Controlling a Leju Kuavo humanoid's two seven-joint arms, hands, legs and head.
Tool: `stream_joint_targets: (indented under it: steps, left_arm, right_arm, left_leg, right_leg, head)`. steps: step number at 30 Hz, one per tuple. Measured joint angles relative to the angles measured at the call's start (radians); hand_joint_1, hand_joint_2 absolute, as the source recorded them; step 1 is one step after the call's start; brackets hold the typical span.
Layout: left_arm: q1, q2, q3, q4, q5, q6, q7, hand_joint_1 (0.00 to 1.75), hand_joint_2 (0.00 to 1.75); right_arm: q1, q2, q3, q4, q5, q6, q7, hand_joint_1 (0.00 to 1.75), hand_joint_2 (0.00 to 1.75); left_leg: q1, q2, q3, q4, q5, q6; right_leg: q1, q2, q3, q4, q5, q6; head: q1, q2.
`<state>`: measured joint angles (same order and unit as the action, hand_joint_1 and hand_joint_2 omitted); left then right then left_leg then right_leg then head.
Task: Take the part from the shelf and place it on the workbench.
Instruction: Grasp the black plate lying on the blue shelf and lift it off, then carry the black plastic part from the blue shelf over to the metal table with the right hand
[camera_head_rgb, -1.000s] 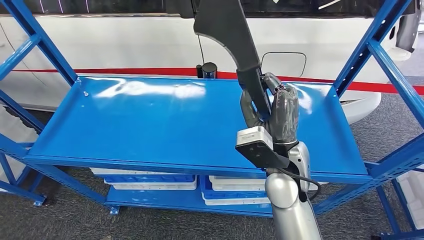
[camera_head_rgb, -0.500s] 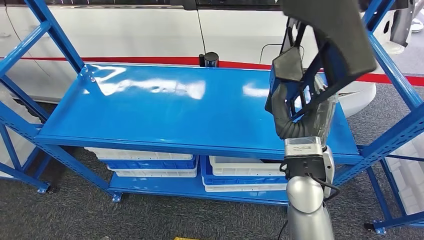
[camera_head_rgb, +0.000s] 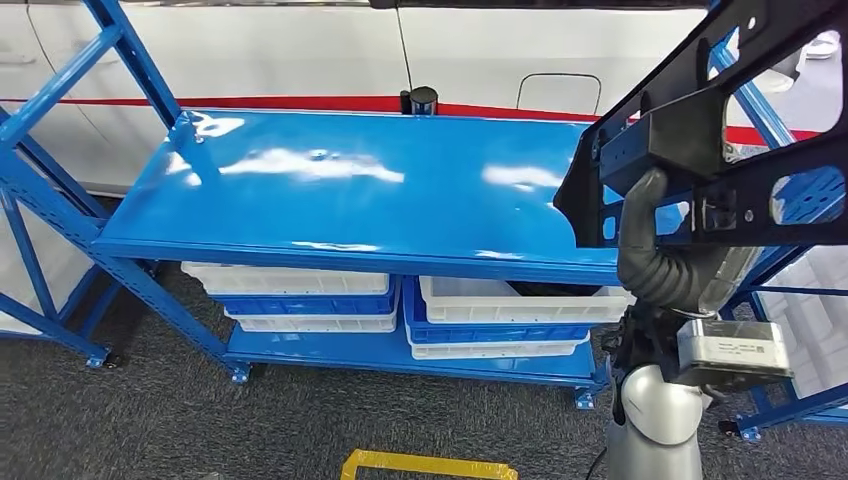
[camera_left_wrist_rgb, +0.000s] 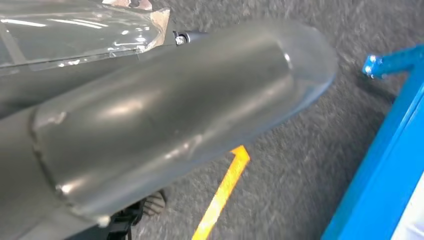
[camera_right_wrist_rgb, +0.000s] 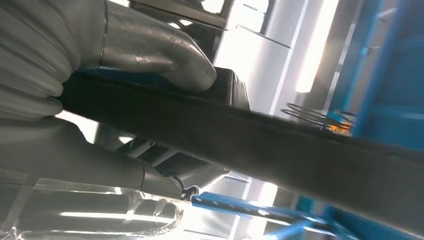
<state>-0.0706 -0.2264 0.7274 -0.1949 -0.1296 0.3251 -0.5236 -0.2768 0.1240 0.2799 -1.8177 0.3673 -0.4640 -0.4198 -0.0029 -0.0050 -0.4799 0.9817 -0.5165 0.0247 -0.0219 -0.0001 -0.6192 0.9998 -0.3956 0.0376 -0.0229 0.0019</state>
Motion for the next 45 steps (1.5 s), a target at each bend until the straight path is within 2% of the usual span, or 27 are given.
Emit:
stream_joint_targets:
  steps: [2, 3, 6, 7, 8, 9, 11, 13, 14, 16, 18, 21, 22, 24, 25, 27, 29, 31, 33, 34, 36, 37, 38, 39, 41, 43, 45]
  left_arm:
    - [0.002, 0.012, 0.000, 0.000, 0.000, -0.038, 0.000, 0.00, 0.00]
    - [0.003, 0.017, 0.000, 0.000, -0.002, -0.054, -0.002, 0.00, 0.00]
    - [0.005, 0.032, 0.000, 0.000, -0.014, -0.081, -0.010, 0.00, 0.00]
    - [0.006, 0.034, 0.000, 0.000, -0.019, -0.086, -0.013, 0.00, 0.00]
    - [0.006, 0.036, -0.001, 0.000, -0.024, -0.090, -0.016, 0.00, 0.00]
    - [0.006, 0.037, -0.002, 0.000, -0.029, -0.092, -0.020, 0.00, 0.00]
    - [0.006, 0.039, -0.004, 0.000, -0.039, -0.098, -0.028, 0.00, 0.00]
    - [0.006, 0.041, -0.006, 0.000, -0.047, -0.104, -0.045, 0.00, 0.00]
    - [0.006, 0.042, -0.007, 0.000, -0.049, -0.104, -0.056, 0.00, 0.00]
    - [0.004, 0.044, -0.008, 0.000, -0.042, -0.089, -0.078, 0.00, 0.00]
    - [-0.011, 0.043, -0.007, 0.000, -0.027, -0.054, -0.080, 0.00, 0.00]
    - [-0.053, 0.038, -0.006, 0.000, -0.020, -0.019, -0.064, 0.00, 0.00]
    - [-0.063, 0.037, -0.006, -0.001, -0.020, -0.016, -0.062, 0.00, 0.00]
    - [-0.071, 0.035, -0.006, -0.001, -0.019, -0.015, -0.062, 0.00, 0.00]
    - [-0.072, 0.035, -0.006, -0.001, -0.018, -0.015, -0.062, 0.00, 0.00]
    - [-0.076, 0.034, -0.006, -0.002, -0.022, -0.026, -0.068, 0.00, 0.00]
    - [-0.084, 0.032, -0.011, -0.002, -0.034, -0.049, -0.078, 0.00, 0.00]
    - [-0.092, 0.029, -0.022, -0.003, -0.049, -0.075, -0.087, 0.00, 0.00]
    - [-0.100, 0.023, -0.036, -0.003, -0.063, -0.092, -0.096, 0.00, 0.00]
    - [-0.104, 0.019, -0.044, -0.004, -0.069, -0.097, -0.098, 0.00, 0.00]
    - [-0.112, 0.012, -0.059, -0.005, -0.076, -0.102, -0.094, 0.00, 0.00]
    - [-0.114, 0.008, -0.065, -0.005, -0.078, -0.104, -0.089, 0.00, 0.00]
    - [-0.115, 0.004, -0.070, -0.005, -0.080, -0.104, -0.086, 0.00, 0.00]
    - [-0.115, 0.001, -0.075, -0.005, -0.078, -0.104, -0.083, 0.00, 0.00]
    - [-0.115, 0.000, -0.081, -0.005, -0.064, -0.112, -0.084, 0.00, 0.00]
    - [-0.113, 0.005, -0.081, -0.005, -0.042, -0.127, -0.085, 0.00, 0.00]
    - [-0.109, 0.015, -0.080, -0.005, -0.020, -0.136, -0.086, 0.00, 0.00]
  right_arm:
    - [0.022, -0.023, -0.017, -0.025, -0.033, -0.027, -0.013, 1.75, 1.75]
    - [0.034, -0.039, -0.031, -0.040, -0.051, -0.038, -0.019, 1.75, 1.75]
    - [0.070, -0.087, -0.078, -0.074, -0.083, -0.056, -0.029, 1.75, 1.75]
    - [0.080, -0.100, -0.092, -0.079, -0.086, -0.058, -0.031, 1.75, 1.75]
    - [0.088, -0.112, -0.105, -0.083, -0.089, -0.060, -0.032, 1.75, 1.75]
    - [0.094, -0.123, -0.116, -0.085, -0.093, -0.060, -0.033, 1.75, 1.75]
    - [0.101, -0.143, -0.139, -0.089, -0.115, -0.056, -0.040, 1.75, 1.75]
    - [0.102, -0.161, -0.160, -0.090, -0.165, -0.043, -0.054, 1.75, 1.75]
    - [0.101, -0.170, -0.171, -0.088, -0.198, -0.030, -0.063, 1.75, 1.75]
    - [0.087, -0.184, -0.189, -0.073, -0.261, 0.010, -0.072, 1.75, 1.75]
    - [0.036, -0.189, -0.194, -0.030, -0.297, 0.058, -0.070, 1.75, 1.75]
    - [-0.043, -0.188, -0.188, 0.039, -0.302, 0.082, -0.062, 1.75, 1.75]
    - [-0.056, -0.188, -0.187, 0.054, -0.301, 0.083, -0.061, 1.75, 1.75]
    - [-0.068, -0.187, -0.186, 0.075, -0.301, 0.083, -0.061, 1.75, 1.75]
    - [-0.071, -0.187, -0.185, 0.083, -0.300, 0.082, -0.061, 1.75, 1.75]
    - [-0.076, -0.187, -0.185, 0.091, -0.300, 0.077, -0.060, 1.75, 1.75]
    - [-0.078, -0.193, -0.187, 0.092, -0.309, 0.066, -0.060, 1.75, 1.75]
    - [-0.065, -0.207, -0.198, 0.084, -0.331, 0.058, -0.061, 1.75, 1.75]
    - [-0.042, -0.225, -0.218, 0.071, -0.348, 0.057, -0.066, 1.75, 1.75]
    - [-0.031, -0.232, -0.230, 0.064, -0.348, 0.055, -0.070, 1.75, 1.75]
    - [-0.006, -0.241, -0.251, 0.048, -0.331, 0.044, -0.078, 1.75, 1.75]
    - [0.010, -0.244, -0.260, 0.038, -0.320, 0.035, -0.081, 1.75, 1.75]
    - [0.029, -0.246, -0.267, 0.027, -0.311, 0.027, -0.084, 1.75, 1.75]
    - [0.049, -0.249, -0.275, 0.014, -0.307, 0.021, -0.085, 1.75, 1.75]
    - [0.080, -0.255, -0.287, -0.007, -0.316, 0.020, -0.089, 1.75, 1.75]
    - [0.089, -0.262, -0.292, -0.017, -0.344, 0.033, -0.092, 1.75, 1.75]
    - [0.086, -0.268, -0.292, -0.012, -0.365, 0.048, -0.093, 1.75, 1.75]
  left_leg:
    - [0.001, 0.003, -0.013, -0.008, 0.021, 0.017]
    - [0.002, 0.005, -0.023, -0.013, 0.035, 0.027]
    - [-0.001, 0.009, -0.064, -0.016, 0.072, 0.044]
    - [-0.003, 0.011, -0.079, -0.014, 0.084, 0.045]
    - [-0.004, 0.012, -0.095, -0.013, 0.095, 0.044]
    - [-0.005, 0.013, -0.110, -0.010, 0.106, 0.043]
    - [-0.006, 0.014, -0.140, 0.001, 0.123, 0.037]
    - [-0.009, 0.014, -0.163, 0.013, 0.138, 0.027]
    - [-0.010, 0.013, -0.169, 0.017, 0.146, 0.022]
    - [-0.009, 0.012, -0.177, 0.018, 0.160, 0.010]
    - [-0.004, 0.009, -0.194, 0.044, 0.121, -0.006]
    - [0.005, 0.005, -0.245, 0.205, -0.027, -0.029]
    - [0.008, 0.005, -0.255, 0.265, -0.051, -0.034]
    - [0.014, 0.005, -0.234, 0.308, -0.026, -0.038]
    - [0.016, 0.005, -0.195, 0.276, 0.003, -0.038]
    - [0.017, 0.002, -0.078, 0.133, 0.022, -0.033]
    - [0.011, -0.002, 0.003, 0.015, 0.000, -0.021]
    - [0.003, -0.004, 0.005, -0.012, 0.000, -0.002]
    - [0.001, 0.000, -0.013, -0.017, 0.024, 0.022]
    - [0.001, 0.003, -0.025, -0.020, 0.038, 0.033]
    - [-0.002, 0.007, -0.051, -0.019, 0.062, 0.046]
    - [-0.005, 0.008, -0.066, -0.018, 0.073, 0.048]
    - [-0.007, 0.008, -0.081, -0.016, 0.083, 0.050]
    - [-0.009, 0.009, -0.097, -0.012, 0.093, 0.050]
    - [-0.011, 0.008, -0.128, -0.002, 0.109, 0.046]
    - [-0.014, 0.010, -0.154, 0.010, 0.123, 0.037]
    - [-0.015, 0.013, -0.166, 0.014, 0.140, 0.026]
  right_leg:
    - [-0.001, -0.001, -0.008, 0.009, -0.007, 0.009]
    - [-0.001, -0.001, -0.021, 0.034, -0.033, 0.007]
    - [0.000, 0.000, -0.078, 0.213, -0.161, -0.005]
    - [0.000, 0.000, -0.087, 0.268, -0.181, -0.001]
    - [0.000, 0.000, -0.080, 0.294, -0.182, 0.008]
    - [0.000, 0.000, -0.055, 0.282, -0.167, 0.019]
    - [-0.001, 0.000, 0.045, 0.161, -0.134, 0.031]
    - [0.003, 0.000, 0.133, 0.025, -0.137, 0.023]
    - [0.005, 0.001, 0.151, -0.009, -0.143, 0.015]
    - [0.005, 0.000, 0.139, -0.017, -0.135, -0.002]
    - [-0.001, 0.000, 0.120, -0.017, -0.112, -0.022]
    - [-0.004, -0.003, 0.077, -0.017, -0.069, -0.033]
    - [-0.004, -0.004, 0.061, -0.016, -0.056, -0.032]
    - [-0.005, -0.007, 0.030, -0.015, -0.031, -0.027]
    - [-0.005, -0.007, 0.015, -0.014, -0.020, -0.024]
    - [-0.006, -0.007, -0.005, -0.013, 0.000, -0.013]
    - [-0.005, -0.010, -0.014, -0.015, 0.019, 0.001]
    - [-0.005, -0.015, -0.017, -0.022, 0.038, 0.018]
    - [-0.008, -0.014, -0.033, -0.005, 0.020, 0.023]
    - [-0.008, -0.012, -0.049, 0.031, -0.013, 0.018]
    - [-0.008, -0.007, -0.092, 0.159, -0.105, 0.005]
    - [-0.008, -0.006, -0.105, 0.226, -0.137, 0.005]
    - [-0.008, -0.005, -0.106, 0.272, -0.149, 0.011]
    - [-0.008, -0.005, -0.090, 0.284, -0.143, 0.018]
    - [-0.007, -0.005, -0.007, 0.198, -0.109, 0.032]
    - [-0.002, -0.004, 0.097, 0.052, -0.110, 0.027]
    - [0.006, -0.001, 0.138, -0.018, -0.124, 0.016]
  head:
    - [-0.001, 0.000]
    - [0.002, 0.000]
    - [0.010, 0.000]
    - [0.010, 0.000]
    - [0.010, 0.000]
    - [0.011, 0.000]
    - [0.011, 0.000]
    - [0.010, 0.000]
    - [0.009, 0.000]
    - [0.007, 0.000]
    - [0.006, 0.000]
    - [-0.002, 0.000]
    - [-0.002, 0.000]
    - [-0.002, 0.000]
    - [-0.003, 0.000]
    - [-0.004, 0.000]
    - [-0.004, 0.000]
    - [-0.003, 0.000]
    - [-0.002, 0.000]
    - [0.000, 0.000]
    - [0.006, 0.000]
    - [0.008, 0.000]
    - [0.008, 0.000]
    - [0.009, 0.000]
    - [0.009, 0.000]
    - [0.008, 0.000]
    - [0.006, 0.000]
